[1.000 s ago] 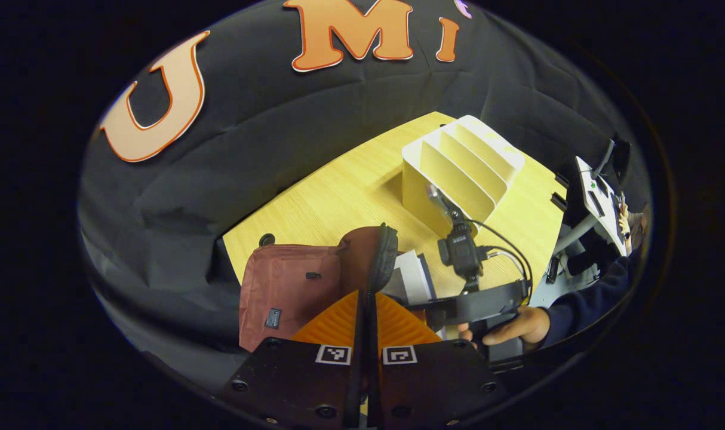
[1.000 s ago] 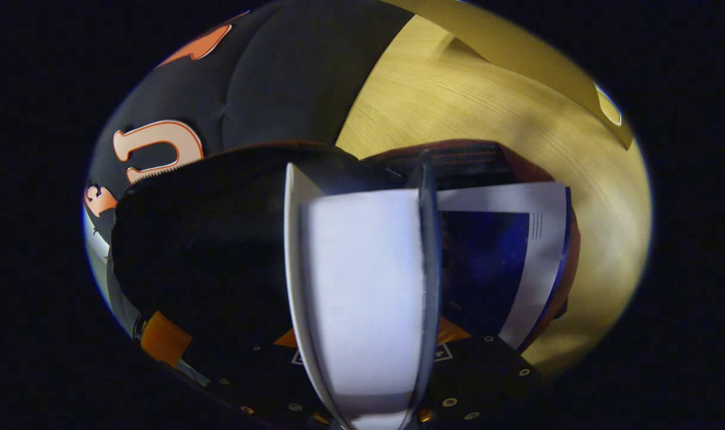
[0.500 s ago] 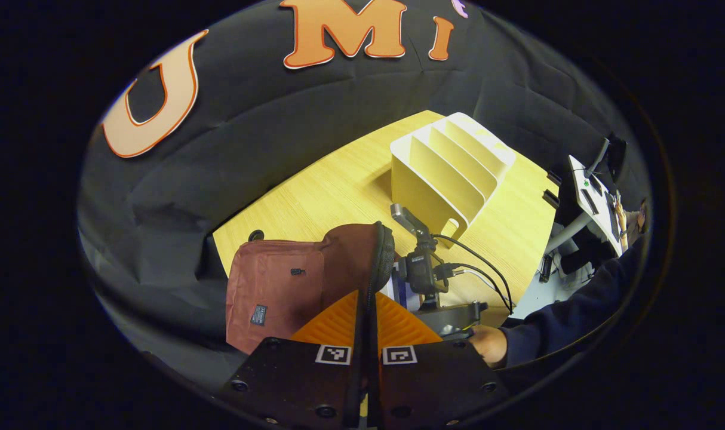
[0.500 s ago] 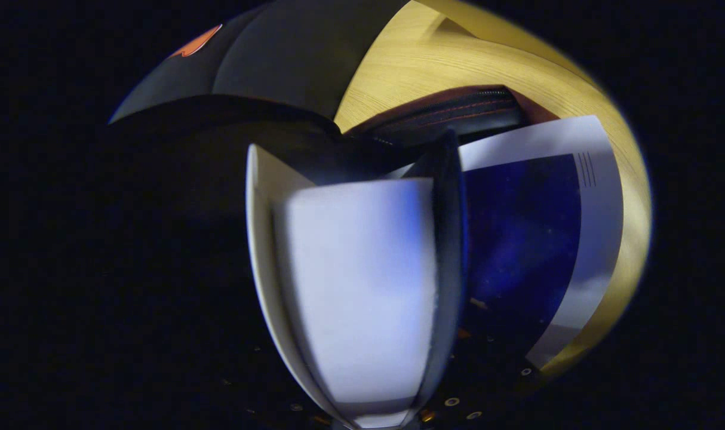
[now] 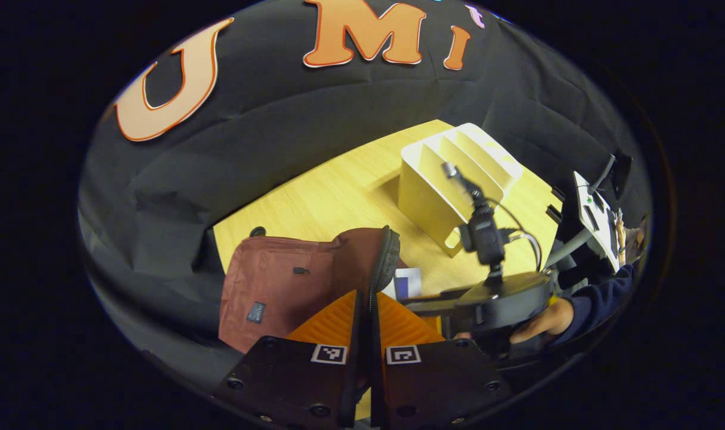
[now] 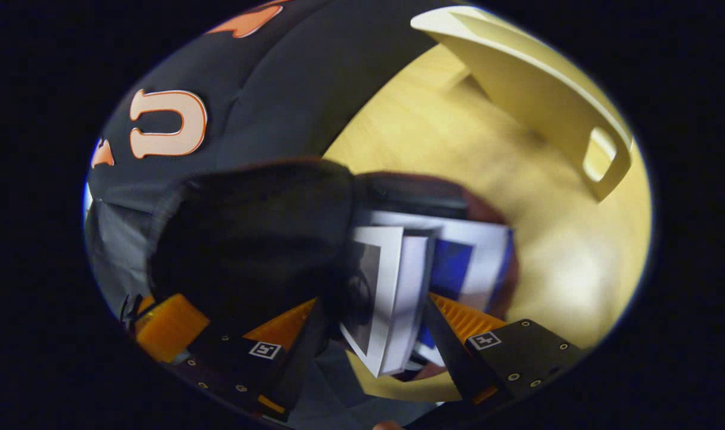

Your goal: Open the schoolbag, grab two books from the bookshelf and put them into the schoolbag.

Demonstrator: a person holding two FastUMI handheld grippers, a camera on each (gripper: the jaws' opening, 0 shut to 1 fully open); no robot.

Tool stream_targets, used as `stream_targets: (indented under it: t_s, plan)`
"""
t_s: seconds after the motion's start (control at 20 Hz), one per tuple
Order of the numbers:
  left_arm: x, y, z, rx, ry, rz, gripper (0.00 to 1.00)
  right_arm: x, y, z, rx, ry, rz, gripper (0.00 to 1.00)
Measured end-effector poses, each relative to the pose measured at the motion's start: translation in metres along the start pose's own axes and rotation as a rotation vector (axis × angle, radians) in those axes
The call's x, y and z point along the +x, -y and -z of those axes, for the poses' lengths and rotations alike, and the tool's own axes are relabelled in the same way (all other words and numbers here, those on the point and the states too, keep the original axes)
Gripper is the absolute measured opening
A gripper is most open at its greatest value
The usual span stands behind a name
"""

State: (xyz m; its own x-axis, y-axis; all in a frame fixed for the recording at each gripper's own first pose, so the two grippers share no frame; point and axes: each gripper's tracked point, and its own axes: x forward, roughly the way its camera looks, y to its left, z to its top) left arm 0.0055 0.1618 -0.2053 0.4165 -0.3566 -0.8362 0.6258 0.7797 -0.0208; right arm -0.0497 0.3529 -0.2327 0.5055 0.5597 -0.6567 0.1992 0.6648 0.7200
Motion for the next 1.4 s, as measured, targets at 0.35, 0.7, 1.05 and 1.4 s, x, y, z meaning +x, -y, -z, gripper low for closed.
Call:
stream_targets:
  t_s: [0.35,0.7,1.05,1.4]
  plan:
    - [0.015,0.044,0.005,0.001,0.034,0.092,0.20,-0.094,0.044,-0.072,-0.096,0.219,0.128,0.97]
    - [0.013,0.080,0.006,-0.081,0.061,0.073,0.53,-0.159,0.063,-0.121,-0.212,0.302,0.142,0.97]
    - [0.008,0.125,-0.032,-0.252,0.172,-0.038,0.84,-0.215,0.085,-0.159,-0.409,0.317,0.125,0.98]
    - [0.001,0.168,-0.094,-0.357,0.353,-0.169,0.98,-0.271,0.090,-0.202,-0.594,0.419,0.098,0.98]
